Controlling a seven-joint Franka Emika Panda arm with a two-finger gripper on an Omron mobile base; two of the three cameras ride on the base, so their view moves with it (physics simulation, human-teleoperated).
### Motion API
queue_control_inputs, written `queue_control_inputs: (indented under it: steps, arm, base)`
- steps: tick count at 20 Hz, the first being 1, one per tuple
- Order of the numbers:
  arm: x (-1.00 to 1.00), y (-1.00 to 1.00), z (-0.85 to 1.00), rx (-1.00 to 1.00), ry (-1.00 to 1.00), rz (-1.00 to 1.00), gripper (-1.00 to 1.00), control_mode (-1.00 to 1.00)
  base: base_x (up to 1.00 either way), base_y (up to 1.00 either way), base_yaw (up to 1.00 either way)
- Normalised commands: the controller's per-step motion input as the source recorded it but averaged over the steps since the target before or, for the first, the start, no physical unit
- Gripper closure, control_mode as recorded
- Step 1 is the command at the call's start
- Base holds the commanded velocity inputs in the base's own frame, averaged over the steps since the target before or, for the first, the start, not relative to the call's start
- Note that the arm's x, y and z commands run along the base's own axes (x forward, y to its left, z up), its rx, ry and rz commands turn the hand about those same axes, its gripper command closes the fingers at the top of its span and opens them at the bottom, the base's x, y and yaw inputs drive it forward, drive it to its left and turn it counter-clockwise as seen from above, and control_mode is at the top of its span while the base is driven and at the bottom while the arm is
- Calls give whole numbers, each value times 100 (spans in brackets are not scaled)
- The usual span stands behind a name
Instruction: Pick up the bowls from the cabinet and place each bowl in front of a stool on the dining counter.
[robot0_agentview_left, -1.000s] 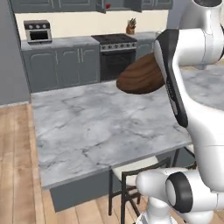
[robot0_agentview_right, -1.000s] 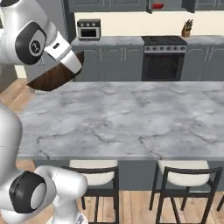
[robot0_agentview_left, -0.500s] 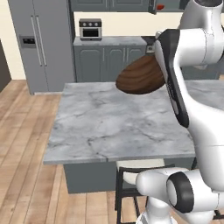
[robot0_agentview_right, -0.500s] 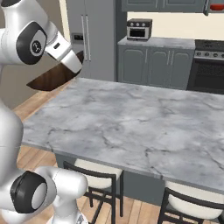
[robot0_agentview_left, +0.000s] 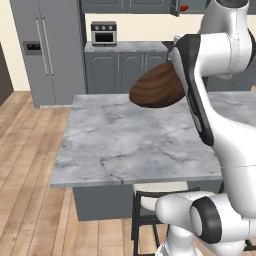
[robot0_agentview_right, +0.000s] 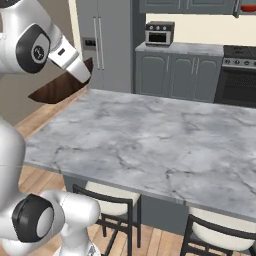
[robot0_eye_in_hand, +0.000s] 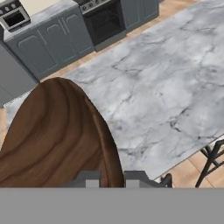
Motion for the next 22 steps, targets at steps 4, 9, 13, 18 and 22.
queue_control_inputs:
  steps: [4, 9, 13, 18, 22]
  arm:
    - [2, -68, -23, 7, -4, 3, 100, -100]
    - [-1, -51, -68, 8, -19, 0, 100, -100]
    - [-23, -33, -94, 14, -36, 0, 100, -100]
    - [-4, -25, -64, 22, -13, 1, 100, -100]
    - [2, -50, -37, 35, 4, 15, 100, -100]
  base:
    - [0, 0, 0]
    - [0, 0, 0]
    - [0, 0, 0]
    - [0, 0, 0]
    - [0, 0, 0]
